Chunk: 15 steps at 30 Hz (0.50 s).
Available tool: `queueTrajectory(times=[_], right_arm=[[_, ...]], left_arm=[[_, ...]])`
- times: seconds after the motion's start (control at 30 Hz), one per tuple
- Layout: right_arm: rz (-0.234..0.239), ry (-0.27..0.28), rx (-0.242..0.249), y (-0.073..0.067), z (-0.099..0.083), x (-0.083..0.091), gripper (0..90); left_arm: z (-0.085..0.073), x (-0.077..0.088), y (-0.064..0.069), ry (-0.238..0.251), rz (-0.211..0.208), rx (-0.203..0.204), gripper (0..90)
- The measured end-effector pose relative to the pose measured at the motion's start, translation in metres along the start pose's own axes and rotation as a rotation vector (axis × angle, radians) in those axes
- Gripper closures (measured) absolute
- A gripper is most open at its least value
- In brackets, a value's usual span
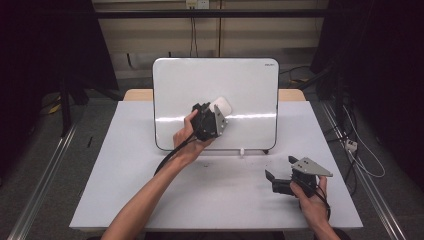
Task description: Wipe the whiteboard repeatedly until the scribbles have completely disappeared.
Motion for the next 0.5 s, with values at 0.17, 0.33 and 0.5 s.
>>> queueTrajectory(times=[0.17, 0.33, 0.5], right_arm=[[-0.008, -0.003, -0.002, 0.001, -0.001, 0.001, 3.9], [-0.006, -0.001, -0.003, 0.001, -0.001, 0.001, 3.9], [-0.009, -0.005, -0.006, 0.002, -0.001, 0.000, 4.0]], left_arm=[[-0.008, 0.000, 0.027, -0.019, -0.030, -0.058, 31.0], [-0.008, 0.000, 0.021, -0.006, -0.054, -0.033, 31.0], [-0.006, 0.003, -0.001, 0.002, -0.030, 0.016, 31.1]])
Point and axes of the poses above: each handheld gripper's, and its own axes: x roughly backward along the jaws, z roughly out of its top, y roughly to its right, the point moved 2 cm from there along -x, roughly forward along the jaws, and after that the axes turned 13 degrees about -z, right-handed, at the moved point
